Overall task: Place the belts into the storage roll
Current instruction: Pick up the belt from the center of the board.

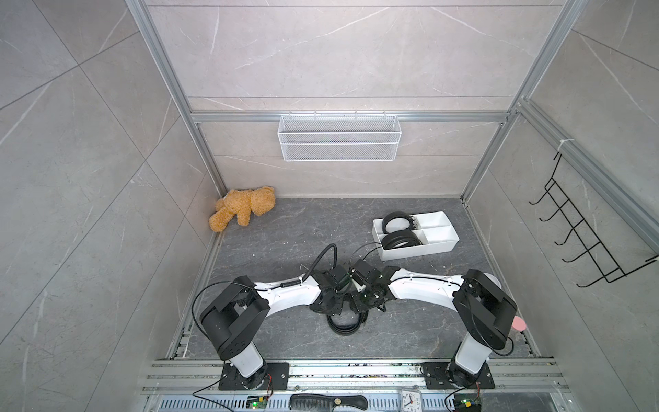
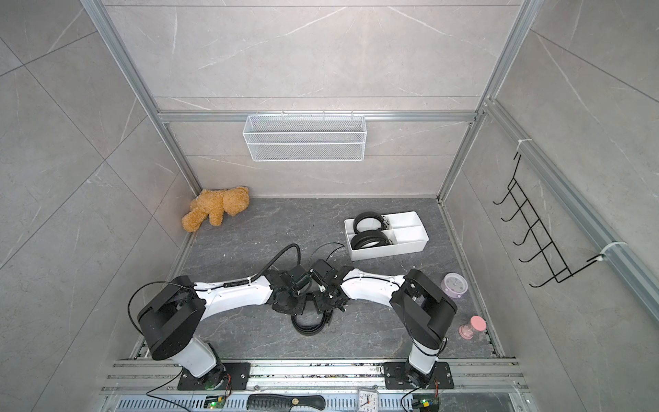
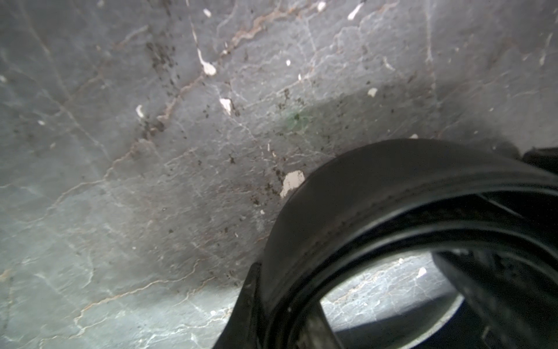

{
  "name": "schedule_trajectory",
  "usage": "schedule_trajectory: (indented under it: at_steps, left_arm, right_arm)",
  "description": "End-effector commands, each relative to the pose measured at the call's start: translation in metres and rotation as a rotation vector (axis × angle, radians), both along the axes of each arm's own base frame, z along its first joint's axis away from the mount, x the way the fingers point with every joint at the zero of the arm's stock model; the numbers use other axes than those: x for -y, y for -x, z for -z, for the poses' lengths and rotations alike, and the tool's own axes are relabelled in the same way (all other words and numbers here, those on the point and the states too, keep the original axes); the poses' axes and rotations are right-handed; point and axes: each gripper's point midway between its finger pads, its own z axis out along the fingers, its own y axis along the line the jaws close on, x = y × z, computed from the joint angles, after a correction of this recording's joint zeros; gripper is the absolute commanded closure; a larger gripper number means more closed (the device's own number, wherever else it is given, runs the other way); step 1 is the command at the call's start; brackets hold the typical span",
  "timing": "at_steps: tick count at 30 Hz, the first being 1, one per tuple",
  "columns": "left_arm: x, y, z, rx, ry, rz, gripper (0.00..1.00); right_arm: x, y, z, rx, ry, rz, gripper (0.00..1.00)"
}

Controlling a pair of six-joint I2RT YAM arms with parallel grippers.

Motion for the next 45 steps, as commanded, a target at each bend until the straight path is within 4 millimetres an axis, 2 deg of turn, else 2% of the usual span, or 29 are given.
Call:
schedule_trajectory:
  at_steps: [1,5,10,14,18,24,27,29,33,36,37,41,45]
  left_arm:
    - [0.009,0.009,0.019,-0.043,0.024,0.007,0.99]
    - [0.007,0.009,0.018,-0.041,0.027,-0.019,1.00]
    - [0.006,0.012,0.017,-0.045,0.046,-0.058,1.00]
    - [0.007,0.010,0.014,-0.039,0.056,-0.078,1.00]
    - [0.006,0.010,0.014,-0.039,0.054,-0.080,1.00]
    - [0.006,0.012,0.011,-0.041,0.070,-0.089,1.00]
    - [0.009,0.011,0.002,-0.030,0.098,-0.094,0.94]
    - [0.012,0.009,-0.008,-0.015,0.119,-0.095,0.82]
    - [0.014,0.001,-0.038,0.046,0.168,-0.101,0.56]
    - [0.017,-0.009,-0.073,0.123,0.229,-0.104,0.39]
    - [0.016,-0.012,-0.085,0.149,0.247,-0.107,0.35]
    - [0.014,-0.022,-0.129,0.245,0.304,-0.099,0.32]
    - [-0.002,-0.029,-0.154,0.295,0.328,-0.135,0.31]
  right_arm:
    - [-0.005,0.019,0.014,0.000,0.066,0.021,0.44]
    - [0.001,0.024,0.010,0.015,0.068,0.086,0.47]
    - [0.001,0.031,0.005,0.028,0.038,0.143,0.46]
    - [-0.003,0.038,0.011,0.017,0.059,0.158,0.47]
    - [-0.006,0.038,0.017,0.023,0.064,0.167,0.59]
    - [0.002,0.038,0.020,0.043,0.104,0.165,0.80]
    - [0.007,0.038,0.022,0.054,0.123,0.162,0.90]
    - [0.010,0.036,0.021,0.068,0.131,0.159,1.00]
    - [0.014,0.030,0.013,0.123,0.124,0.154,1.00]
    - [0.019,0.022,0.000,0.190,0.115,0.163,1.00]
    - [0.022,0.019,-0.005,0.218,0.114,0.164,1.00]
    - [0.032,0.005,-0.030,0.336,0.106,0.179,1.00]
    - [0.048,-0.013,-0.064,0.465,0.117,0.217,1.00]
